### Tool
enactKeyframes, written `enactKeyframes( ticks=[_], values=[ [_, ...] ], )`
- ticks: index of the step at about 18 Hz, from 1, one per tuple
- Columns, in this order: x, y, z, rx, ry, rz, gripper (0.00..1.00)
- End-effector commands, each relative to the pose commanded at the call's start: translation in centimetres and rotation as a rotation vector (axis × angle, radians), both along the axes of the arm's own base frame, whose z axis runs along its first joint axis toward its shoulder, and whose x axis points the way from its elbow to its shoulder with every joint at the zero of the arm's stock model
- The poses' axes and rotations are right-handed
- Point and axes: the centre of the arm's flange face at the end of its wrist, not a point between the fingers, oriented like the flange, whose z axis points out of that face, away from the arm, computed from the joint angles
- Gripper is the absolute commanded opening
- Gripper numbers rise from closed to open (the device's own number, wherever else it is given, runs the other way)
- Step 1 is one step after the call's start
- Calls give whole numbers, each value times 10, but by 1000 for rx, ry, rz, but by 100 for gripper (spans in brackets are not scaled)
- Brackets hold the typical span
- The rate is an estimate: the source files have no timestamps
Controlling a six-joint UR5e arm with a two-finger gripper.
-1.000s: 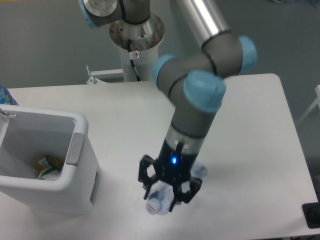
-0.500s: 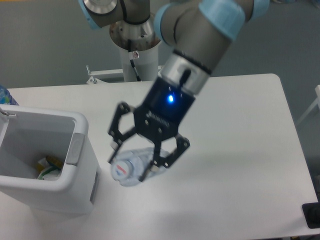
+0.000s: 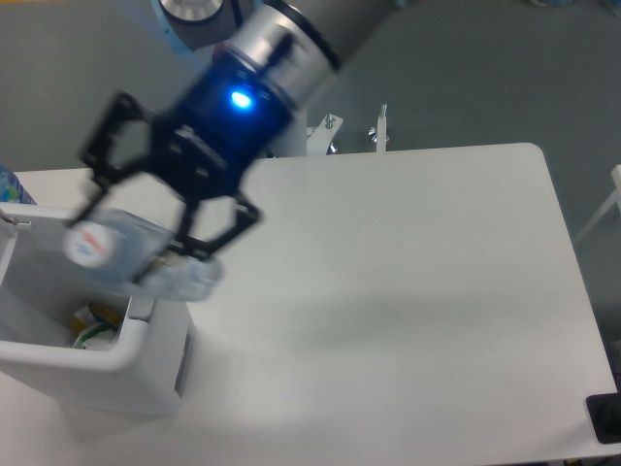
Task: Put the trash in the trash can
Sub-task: 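Lower the bottle into the bin and open the gripper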
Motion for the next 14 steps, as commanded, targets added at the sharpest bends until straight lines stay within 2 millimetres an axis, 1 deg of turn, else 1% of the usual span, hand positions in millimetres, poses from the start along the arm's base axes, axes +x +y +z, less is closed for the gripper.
enactKeyframes(
  ticks=[2, 4, 5, 6, 7, 8, 9, 11, 14],
  values=[
    [21, 9, -11, -13, -7, -38, 51],
    [34, 15, -19, -20, -9, -62, 58],
    [39, 18, -22, -12, -2, -72, 68],
    [40, 19, -26, -4, 7, -74, 81],
    [40, 20, -30, 4, 15, -75, 83],
    [40, 20, -35, 1, 13, -76, 88],
    [40, 21, -39, -3, 10, -78, 100],
    [43, 19, -44, -12, 5, -79, 100],
    [43, 18, -47, -17, 6, -77, 100]
  ],
)
